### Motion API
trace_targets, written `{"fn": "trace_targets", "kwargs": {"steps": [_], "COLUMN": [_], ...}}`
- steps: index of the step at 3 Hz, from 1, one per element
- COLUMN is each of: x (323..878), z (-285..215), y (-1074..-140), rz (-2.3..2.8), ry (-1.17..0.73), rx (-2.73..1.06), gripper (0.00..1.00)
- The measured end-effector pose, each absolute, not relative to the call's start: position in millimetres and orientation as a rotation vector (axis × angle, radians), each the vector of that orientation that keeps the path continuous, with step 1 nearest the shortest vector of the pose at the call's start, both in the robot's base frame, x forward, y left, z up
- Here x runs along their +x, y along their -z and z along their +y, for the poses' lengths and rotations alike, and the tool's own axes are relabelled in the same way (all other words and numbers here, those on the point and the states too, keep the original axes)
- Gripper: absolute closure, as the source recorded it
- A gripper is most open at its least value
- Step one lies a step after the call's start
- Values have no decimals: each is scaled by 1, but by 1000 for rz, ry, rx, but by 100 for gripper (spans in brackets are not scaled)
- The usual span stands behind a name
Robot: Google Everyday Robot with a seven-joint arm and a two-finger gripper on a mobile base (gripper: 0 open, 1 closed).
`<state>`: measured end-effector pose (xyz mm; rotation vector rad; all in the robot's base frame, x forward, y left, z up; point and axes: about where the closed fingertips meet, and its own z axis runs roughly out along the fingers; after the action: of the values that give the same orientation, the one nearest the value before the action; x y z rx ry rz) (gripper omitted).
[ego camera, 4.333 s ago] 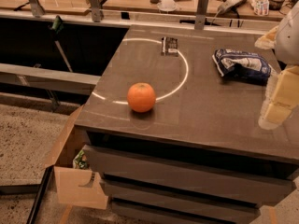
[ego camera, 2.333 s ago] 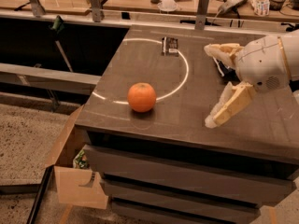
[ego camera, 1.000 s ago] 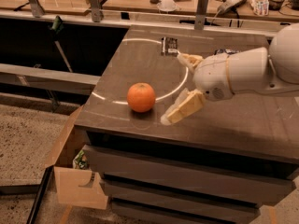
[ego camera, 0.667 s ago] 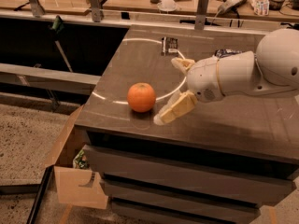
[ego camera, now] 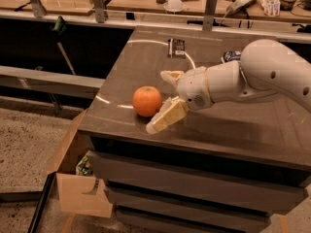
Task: Move orange near rxbar chocolate
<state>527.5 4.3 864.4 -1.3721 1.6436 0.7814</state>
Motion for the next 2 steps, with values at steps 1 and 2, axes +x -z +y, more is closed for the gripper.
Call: {"fn": "trace_targets", "kwargs": {"steps": [1, 2], "x": [531, 537], "z": [17, 23], "y": [-858, -857], "rz": [1633, 1628], "ry": [-827, -841], "rx": [-1382, -1370], "gripper": [16, 41]}}
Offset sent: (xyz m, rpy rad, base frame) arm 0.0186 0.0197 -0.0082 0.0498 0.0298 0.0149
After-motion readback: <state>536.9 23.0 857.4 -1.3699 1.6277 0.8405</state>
